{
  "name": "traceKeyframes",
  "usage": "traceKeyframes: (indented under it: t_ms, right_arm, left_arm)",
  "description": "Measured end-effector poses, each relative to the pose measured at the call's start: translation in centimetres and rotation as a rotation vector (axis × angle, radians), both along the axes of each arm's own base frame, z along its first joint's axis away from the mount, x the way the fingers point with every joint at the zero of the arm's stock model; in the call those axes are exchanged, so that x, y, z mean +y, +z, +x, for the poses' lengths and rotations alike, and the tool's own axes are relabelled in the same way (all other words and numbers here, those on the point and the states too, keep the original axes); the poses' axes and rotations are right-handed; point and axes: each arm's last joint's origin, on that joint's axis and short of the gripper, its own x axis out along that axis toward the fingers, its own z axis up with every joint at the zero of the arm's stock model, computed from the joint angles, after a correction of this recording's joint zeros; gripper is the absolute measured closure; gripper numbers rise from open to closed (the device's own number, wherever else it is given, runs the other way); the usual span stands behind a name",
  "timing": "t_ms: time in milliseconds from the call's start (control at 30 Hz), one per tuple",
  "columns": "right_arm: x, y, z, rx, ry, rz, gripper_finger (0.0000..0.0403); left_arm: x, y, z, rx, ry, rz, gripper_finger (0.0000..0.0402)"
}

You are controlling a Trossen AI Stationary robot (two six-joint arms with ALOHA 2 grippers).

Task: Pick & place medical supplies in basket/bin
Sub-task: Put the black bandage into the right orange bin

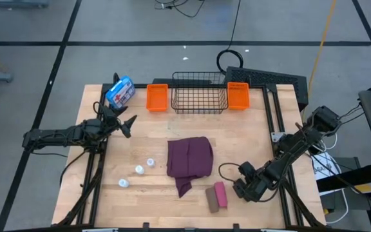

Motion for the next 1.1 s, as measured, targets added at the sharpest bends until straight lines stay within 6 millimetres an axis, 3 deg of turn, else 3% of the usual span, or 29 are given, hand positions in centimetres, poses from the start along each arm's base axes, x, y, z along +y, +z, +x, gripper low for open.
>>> traceKeyframes:
  t_ms: [233, 633, 867, 1100]
  right_arm:
    - [0.1, 0.6, 0.1, -0.042, 0.09, 0.022, 0.0136]
    - [0.3, 1.1, 0.3, -0.095, 0.178, 0.035, 0.0256]
    - [-0.7, 4.8, 0.0, -0.307, 0.19, 0.057, 0.0287]
    - [-2.4, 8.8, -0.7, -0.616, 0.228, -0.146, 0.0292]
  left_arm:
    - [0.0, 0.0, 0.0, 0.001, 0.0, 0.0, 0.0078]
    - [0.0, 0.0, 0.0, 0.001, 0.0, 0.0, 0.0078]
    - [0.0, 0.0, 0.0, -0.003, 0.0, 0.0, 0.0078]
    - [0.0, 0.0, 0.0, -0.002, 0.0, 0.0, 0.0078]
